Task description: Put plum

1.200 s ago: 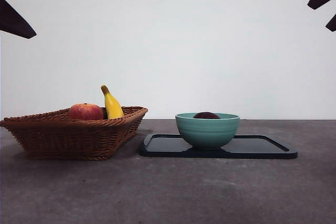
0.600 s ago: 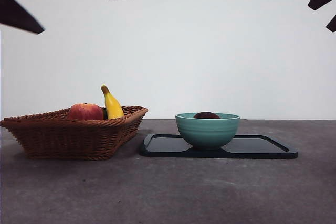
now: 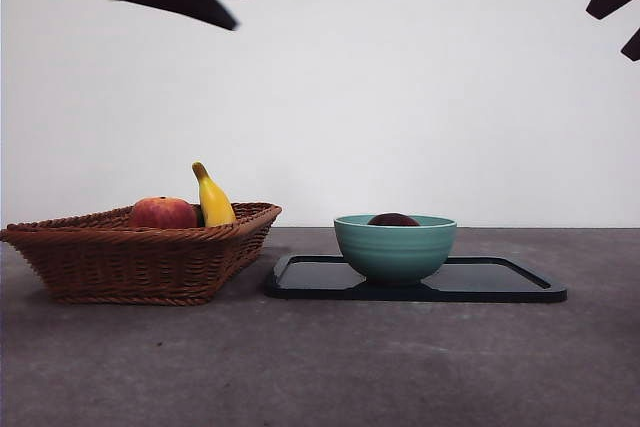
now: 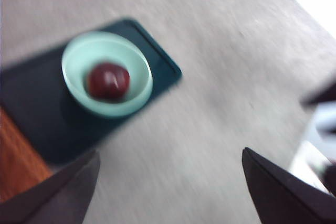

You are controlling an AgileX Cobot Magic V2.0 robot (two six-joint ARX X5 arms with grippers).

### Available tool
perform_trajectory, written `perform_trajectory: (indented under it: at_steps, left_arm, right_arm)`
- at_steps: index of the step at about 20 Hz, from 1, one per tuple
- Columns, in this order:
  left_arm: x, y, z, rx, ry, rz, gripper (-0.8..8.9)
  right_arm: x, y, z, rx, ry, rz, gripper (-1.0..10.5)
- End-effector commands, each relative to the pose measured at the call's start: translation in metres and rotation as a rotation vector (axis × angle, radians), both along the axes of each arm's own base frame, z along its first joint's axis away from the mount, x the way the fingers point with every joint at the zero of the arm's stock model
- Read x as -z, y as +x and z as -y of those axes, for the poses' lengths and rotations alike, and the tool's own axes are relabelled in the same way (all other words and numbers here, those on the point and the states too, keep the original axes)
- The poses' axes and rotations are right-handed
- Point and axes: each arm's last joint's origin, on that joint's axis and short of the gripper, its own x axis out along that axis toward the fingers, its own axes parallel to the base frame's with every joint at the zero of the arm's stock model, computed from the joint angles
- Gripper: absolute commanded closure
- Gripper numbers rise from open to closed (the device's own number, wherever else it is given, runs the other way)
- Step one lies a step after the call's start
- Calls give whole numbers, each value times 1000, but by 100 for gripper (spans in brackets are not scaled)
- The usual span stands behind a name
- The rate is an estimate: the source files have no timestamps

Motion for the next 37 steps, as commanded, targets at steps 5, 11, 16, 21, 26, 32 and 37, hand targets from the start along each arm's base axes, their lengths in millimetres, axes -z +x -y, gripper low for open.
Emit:
perform_trajectory:
  at_steps: [5, 11, 16, 21, 26, 32, 37]
  left_arm:
    - [6, 69, 65, 31, 93, 80, 377]
    - [49, 112, 105, 55, 162, 88, 380]
    - [88, 127, 123, 89, 238, 128, 381]
    - [117, 131, 135, 142, 304, 139, 382]
    - [130, 135, 139, 157, 327, 151, 387]
    - [146, 135, 144, 172, 347, 123, 387]
    - [152, 133, 148, 185, 356, 114, 413]
  right_arm:
    - [-1, 0, -1, -11, 1, 2, 725]
    - [1, -2, 0, -11, -9, -27, 725]
    - [2, -2, 0, -11, -14, -40, 725]
    - [2, -2, 0, -10, -15, -39, 725]
    - [2, -2, 0, -8, -16, -40, 725]
    - [2, -2, 0, -8, -17, -39, 725]
    - [2, -2, 0, -8, -17, -38, 725]
